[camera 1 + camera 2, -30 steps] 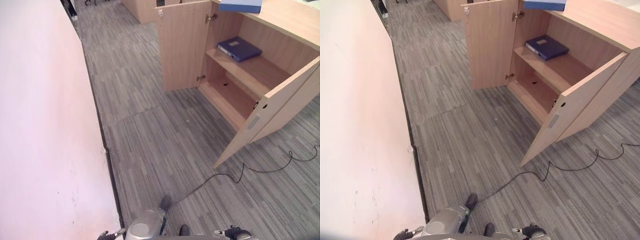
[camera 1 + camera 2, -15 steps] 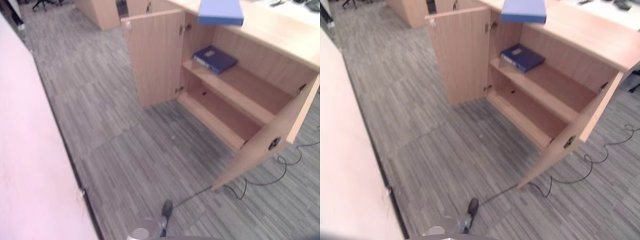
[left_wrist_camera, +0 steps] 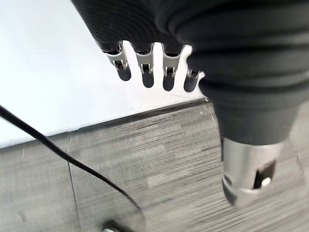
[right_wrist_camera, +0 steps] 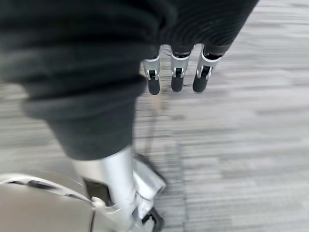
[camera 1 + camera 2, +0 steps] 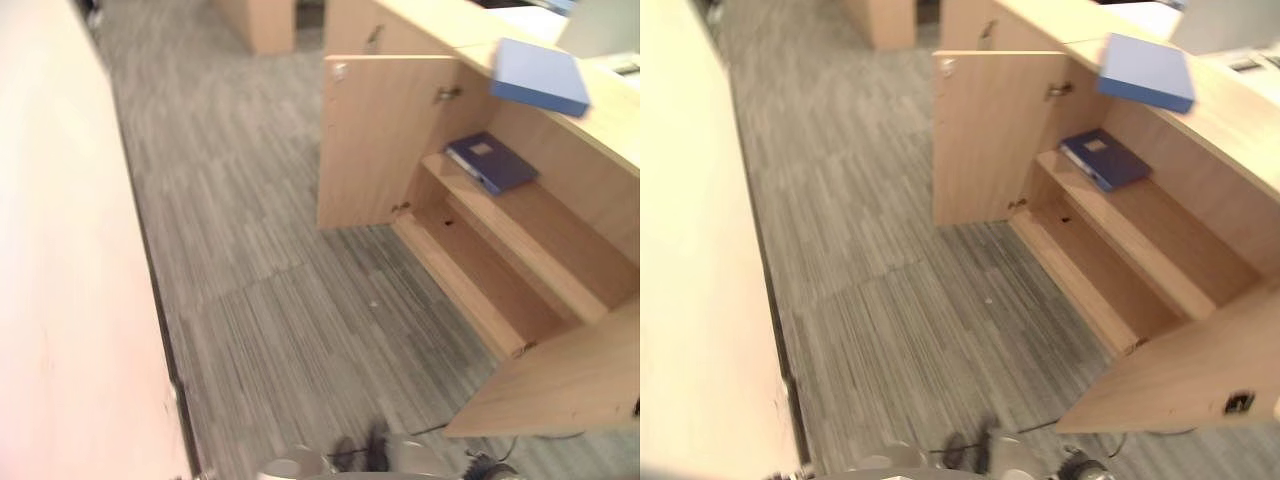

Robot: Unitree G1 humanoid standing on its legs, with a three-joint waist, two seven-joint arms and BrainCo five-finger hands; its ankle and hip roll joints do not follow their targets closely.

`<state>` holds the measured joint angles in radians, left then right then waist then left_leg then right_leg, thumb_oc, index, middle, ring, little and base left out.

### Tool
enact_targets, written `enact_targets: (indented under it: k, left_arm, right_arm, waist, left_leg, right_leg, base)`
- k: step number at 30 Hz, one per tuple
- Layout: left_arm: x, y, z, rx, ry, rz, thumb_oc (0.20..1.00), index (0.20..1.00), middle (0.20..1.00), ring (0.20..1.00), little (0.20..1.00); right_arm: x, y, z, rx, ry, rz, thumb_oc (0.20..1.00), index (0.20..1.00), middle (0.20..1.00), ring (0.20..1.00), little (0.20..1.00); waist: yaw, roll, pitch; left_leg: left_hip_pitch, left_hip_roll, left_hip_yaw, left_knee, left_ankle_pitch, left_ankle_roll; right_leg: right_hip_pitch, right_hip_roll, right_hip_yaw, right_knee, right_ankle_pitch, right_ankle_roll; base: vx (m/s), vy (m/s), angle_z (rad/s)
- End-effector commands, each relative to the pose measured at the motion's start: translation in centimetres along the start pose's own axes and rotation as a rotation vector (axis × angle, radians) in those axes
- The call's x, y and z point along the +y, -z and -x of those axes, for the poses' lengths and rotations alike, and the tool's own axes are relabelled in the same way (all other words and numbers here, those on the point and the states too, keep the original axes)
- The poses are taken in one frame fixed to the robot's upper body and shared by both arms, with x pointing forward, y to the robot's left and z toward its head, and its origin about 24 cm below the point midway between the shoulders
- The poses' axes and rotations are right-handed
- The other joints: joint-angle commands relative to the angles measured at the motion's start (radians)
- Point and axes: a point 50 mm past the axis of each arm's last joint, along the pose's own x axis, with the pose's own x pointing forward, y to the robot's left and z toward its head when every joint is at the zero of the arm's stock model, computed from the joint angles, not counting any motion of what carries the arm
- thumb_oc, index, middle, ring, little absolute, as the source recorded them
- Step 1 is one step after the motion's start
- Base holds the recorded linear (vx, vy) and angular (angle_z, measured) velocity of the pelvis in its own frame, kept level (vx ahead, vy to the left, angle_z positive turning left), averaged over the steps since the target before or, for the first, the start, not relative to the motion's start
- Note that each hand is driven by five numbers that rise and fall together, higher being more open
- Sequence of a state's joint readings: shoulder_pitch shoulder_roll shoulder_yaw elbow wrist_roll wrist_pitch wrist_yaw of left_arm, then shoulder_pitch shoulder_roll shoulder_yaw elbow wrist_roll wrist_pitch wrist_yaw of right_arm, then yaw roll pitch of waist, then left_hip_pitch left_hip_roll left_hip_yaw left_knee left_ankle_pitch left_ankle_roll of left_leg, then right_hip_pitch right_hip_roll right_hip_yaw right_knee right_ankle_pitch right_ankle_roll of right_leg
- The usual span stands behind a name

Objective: Put the empty folder in the office cabinet

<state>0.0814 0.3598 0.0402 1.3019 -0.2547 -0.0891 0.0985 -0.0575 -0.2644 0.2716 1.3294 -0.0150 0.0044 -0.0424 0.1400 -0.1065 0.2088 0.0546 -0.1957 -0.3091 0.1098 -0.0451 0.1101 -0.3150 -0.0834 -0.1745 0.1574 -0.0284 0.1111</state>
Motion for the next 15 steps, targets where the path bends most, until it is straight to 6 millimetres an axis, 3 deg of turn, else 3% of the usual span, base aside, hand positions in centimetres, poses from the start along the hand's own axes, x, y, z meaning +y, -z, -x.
enact_targets:
  k: [1, 3, 4, 7, 15]
  left_arm:
    - [-0.7, 2.0, 0.4, 0.052, 0.021, -0.022, 1.000, 1.000, 1.000, 1.000, 1.000]
    - [-0.4, 2.1, 0.4, 0.056, 0.015, -0.026, 1.000, 1.000, 1.000, 1.000, 1.000]
    - [-0.2, 2.9, 0.6, 0.081, 0.007, -0.013, 1.000, 1.000, 1.000, 1.000, 1.000]
    - [-0.2, 3.2, 0.6, 0.095, 0.005, -0.002, 1.000, 1.000, 1.000, 1.000, 1.000]
    - [-1.3, 0.8, 0.2, 0.020, 0.020, -0.027, 1.000, 1.000, 1.000, 1.000, 1.000]
  right_arm:
    - [-1.8, 1.8, 0.2, 0.055, 0.059, -0.042, 1.000, 1.000, 1.000, 1.000, 1.000]
    - [-1.6, 2.0, 0.2, 0.055, 0.058, -0.045, 1.000, 1.000, 1.000, 1.000, 1.000]
    - [-1.4, 2.2, 0.2, 0.070, 0.056, -0.044, 1.000, 1.000, 1.000, 1.000, 1.000]
    - [-1.2, 2.6, 0.3, 0.085, 0.050, -0.038, 1.000, 1.000, 1.000, 1.000, 1.000]
    - [-0.9, 2.4, 0.3, 0.075, 0.061, -0.061, 1.000, 1.000, 1.000, 1.000, 1.000]
  waist:
    - [-0.018, 0.066, 0.022]
    - [-0.004, 0.044, 0.014]
    - [0.007, 0.035, -0.008]
    - [0.007, 0.027, -0.024]
    - [-0.018, 0.024, -0.051]
  left_leg:
    - [0.076, 0.007, -0.092, -0.112, 0.017, -0.034]
    - [0.083, -0.001, -0.083, -0.108, -0.008, -0.037]
    - [0.106, 0.016, -0.083, -0.119, -0.034, -0.037]
    - [0.106, 0.027, -0.088, -0.113, -0.044, -0.039]
    - [0.128, 0.100, -0.096, -0.113, -0.071, -0.075]
  right_leg:
    - [0.120, 0.019, -0.058, -0.110, 0.149, 0.022]
    - [0.175, 0.011, -0.106, -0.169, 0.150, 0.017]
    - [0.199, 0.027, -0.096, -0.182, 0.152, 0.004]
    - [0.206, 0.031, -0.090, -0.191, 0.157, 0.003]
    - [0.221, 0.067, -0.079, -0.164, 0.087, -0.034]
  base:
    - [0.19, -0.033, 0.07]
    - [0.25, -0.078, 0.10]
    - [0.27, -0.084, -0.07]
    - [0.23, -0.066, -0.19]
    - [0.21, -0.074, -0.06]
